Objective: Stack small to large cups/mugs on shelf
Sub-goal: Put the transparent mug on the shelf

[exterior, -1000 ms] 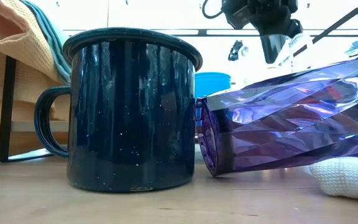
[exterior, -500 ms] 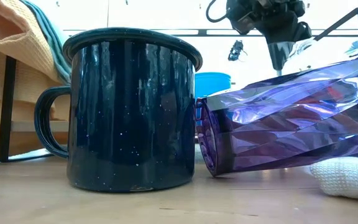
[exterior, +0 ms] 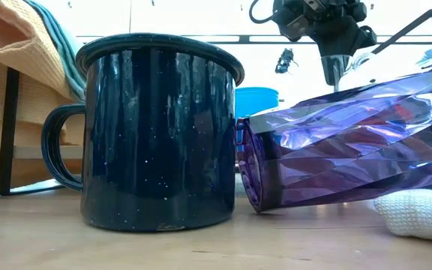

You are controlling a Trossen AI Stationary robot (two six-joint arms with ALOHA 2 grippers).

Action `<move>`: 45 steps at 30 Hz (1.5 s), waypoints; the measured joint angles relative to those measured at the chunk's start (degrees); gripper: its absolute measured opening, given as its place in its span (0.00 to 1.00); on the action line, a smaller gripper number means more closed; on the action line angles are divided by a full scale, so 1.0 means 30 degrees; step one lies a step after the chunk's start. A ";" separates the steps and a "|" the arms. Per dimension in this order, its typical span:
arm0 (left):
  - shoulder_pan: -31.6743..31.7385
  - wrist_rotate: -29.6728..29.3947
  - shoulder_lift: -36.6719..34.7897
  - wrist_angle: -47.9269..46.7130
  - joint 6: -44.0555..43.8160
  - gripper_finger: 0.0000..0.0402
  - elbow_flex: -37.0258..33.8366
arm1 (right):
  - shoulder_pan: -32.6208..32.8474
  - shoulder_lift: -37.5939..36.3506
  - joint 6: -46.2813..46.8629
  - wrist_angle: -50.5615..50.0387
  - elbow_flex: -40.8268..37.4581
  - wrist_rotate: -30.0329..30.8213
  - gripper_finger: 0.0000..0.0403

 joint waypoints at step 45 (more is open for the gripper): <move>0.0000 0.0004 0.0007 0.0000 0.0127 0.13 0.0000 | 0.0488 0.1056 -0.1010 0.0133 -0.0073 -0.0738 0.10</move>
